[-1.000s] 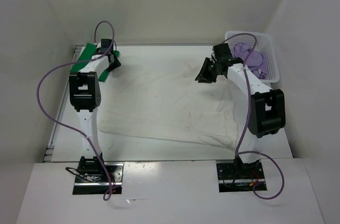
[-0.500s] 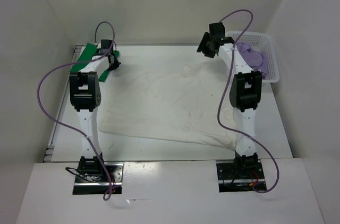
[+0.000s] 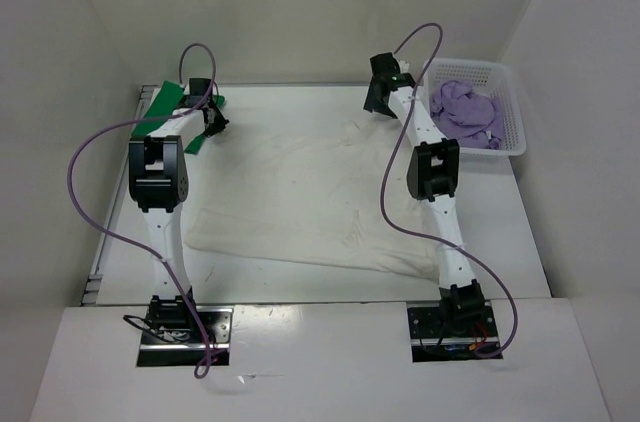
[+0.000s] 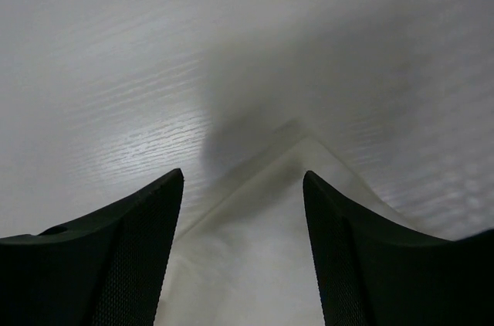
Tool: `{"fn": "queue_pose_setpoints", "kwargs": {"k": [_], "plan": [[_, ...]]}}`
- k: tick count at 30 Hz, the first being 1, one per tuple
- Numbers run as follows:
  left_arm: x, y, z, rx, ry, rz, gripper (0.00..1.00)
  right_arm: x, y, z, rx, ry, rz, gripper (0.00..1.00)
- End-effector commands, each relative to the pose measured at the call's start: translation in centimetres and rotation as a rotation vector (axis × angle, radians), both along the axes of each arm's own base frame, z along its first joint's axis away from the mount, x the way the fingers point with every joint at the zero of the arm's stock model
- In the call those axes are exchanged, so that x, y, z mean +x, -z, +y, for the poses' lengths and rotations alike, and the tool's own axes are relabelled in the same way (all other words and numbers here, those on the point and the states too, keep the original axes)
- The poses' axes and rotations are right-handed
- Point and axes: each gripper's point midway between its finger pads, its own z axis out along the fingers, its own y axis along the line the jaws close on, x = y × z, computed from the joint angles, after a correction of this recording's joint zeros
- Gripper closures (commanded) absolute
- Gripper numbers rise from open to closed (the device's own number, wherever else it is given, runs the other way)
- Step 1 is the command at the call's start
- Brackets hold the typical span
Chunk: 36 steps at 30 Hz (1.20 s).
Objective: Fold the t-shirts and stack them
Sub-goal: Grap the side of the flattened tshirt furthest away from the robot with both arms
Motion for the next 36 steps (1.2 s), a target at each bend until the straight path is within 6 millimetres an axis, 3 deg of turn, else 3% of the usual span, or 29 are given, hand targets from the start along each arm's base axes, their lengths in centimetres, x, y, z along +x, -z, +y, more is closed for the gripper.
{"fn": "queue_pose_setpoints", "kwargs": {"k": [1, 2, 7, 8, 9, 11, 12, 16, 17, 19, 20, 21, 23, 24, 25, 26, 27, 28, 31, 32, 36], "plan": [[-1.0, -0.5, -0.9, -0.033, 0.018, 0.018, 0.99, -0.5, -1.6, -1.6, -0.142, 0.055, -0.019, 0.27], [-1.0, -0.5, -0.9, -0.033, 0.018, 0.018, 0.99, -0.5, -1.7, -1.8, -0.149, 0.06, -0.02, 0.27], [-0.7, -0.9, -1.3, -0.049, 0.032, 0.009, 0.99, -1.6, 2.7, -1.4, -0.17, 0.041, 0.071, 0.24], [-0.5, -1.2, -1.3, -0.049, 0.032, -0.001, 0.99, -1.8, 3.2, -1.2, -0.164, 0.033, 0.087, 0.29], [-0.5, -1.2, -1.3, -0.049, 0.032, -0.001, 0.99, -1.8, 3.5, -0.8, -0.14, 0.026, 0.094, 0.46], [-0.3, -1.4, -1.4, -0.055, 0.039, -0.01, 0.99, -1.6, 3.1, -0.5, -0.127, 0.02, 0.087, 0.64], [-0.5, -1.0, -1.5, -0.062, 0.031, -0.002, 0.99, -1.5, 2.6, -0.3, -0.117, 0.015, 0.079, 0.77], [-0.7, -1.2, -1.7, -0.069, 0.037, -0.002, 0.99, -0.6, -2.0, 0.4, -0.097, 0.023, -0.016, 0.98], [-0.7, -1.2, -1.7, -0.069, 0.037, -0.002, 1.0, -0.4, -4.4, 0.3, -0.093, 0.031, -0.056, 0.98], [-0.6, -1.8, -1.7, -0.069, 0.037, -0.013, 1.0, -1.2, -6.6, 0.8, -0.092, 0.034, -0.07, 0.98], [-0.8, -1.9, -1.7, -0.069, 0.037, -0.013, 1.0, -1.9, -9.4, 1.5, -0.075, 0.031, -0.103, 0.98], [-0.8, -2.2, -1.7, -0.069, 0.037, -0.022, 1.0, -3.1, -8.3, 1.6, -0.1, 0.026, -0.058, 0.98], [-1.1, -2.3, -1.7, -0.069, 0.037, -0.02, 1.0, -4.9, -8.5, 2.4, -0.113, 0.017, -0.043, 0.98], [-1.4, -2.4, -1.7, -0.069, 0.037, -0.017, 1.0, -6.2, -12.1, 3.4, -0.086, 0.005, -0.104, 0.98], [-1.4, -2.4, -1.7, -0.069, 0.037, -0.017, 1.0, -7.8, -8.7, 3.5, -0.068, -0.003, -0.054, 0.96], [-1.5, -2.4, -1.2, -0.069, 0.028, -0.02, 1.0, -8.9, -8.6, 3.9, -0.043, -0.005, -0.058, 0.94], [-1.5, -3.0, -1.2, -0.068, 0.028, -0.031, 1.0, -11.4, -8.2, 3.3, -0.03, 0.0, -0.031, 0.92], [-2.1, -2.1, -1.2, -0.075, 0.021, -0.008, 1.0, -12.0, -8.2, 3.3, -0.007, 0.002, -0.045, 0.9], [-2.1, -2.8, -1.2, -0.075, 0.022, -0.026, 1.0, -15.9, -6.2, 2.9, 0.023, -0.012, 0.028, 0.76], [-2.4, -2.4, -1.2, -0.075, 0.021, -0.014, 1.0, -17.6, -4.6, 2.4, 0.013, -0.016, 0.078, 0.66], [-2.4, -2.8, -1.2, -0.075, 0.021, -0.023, 1.0, -19.5, -5.7, 2.6, 0.052, -0.039, 0.078, 0.52]]}}
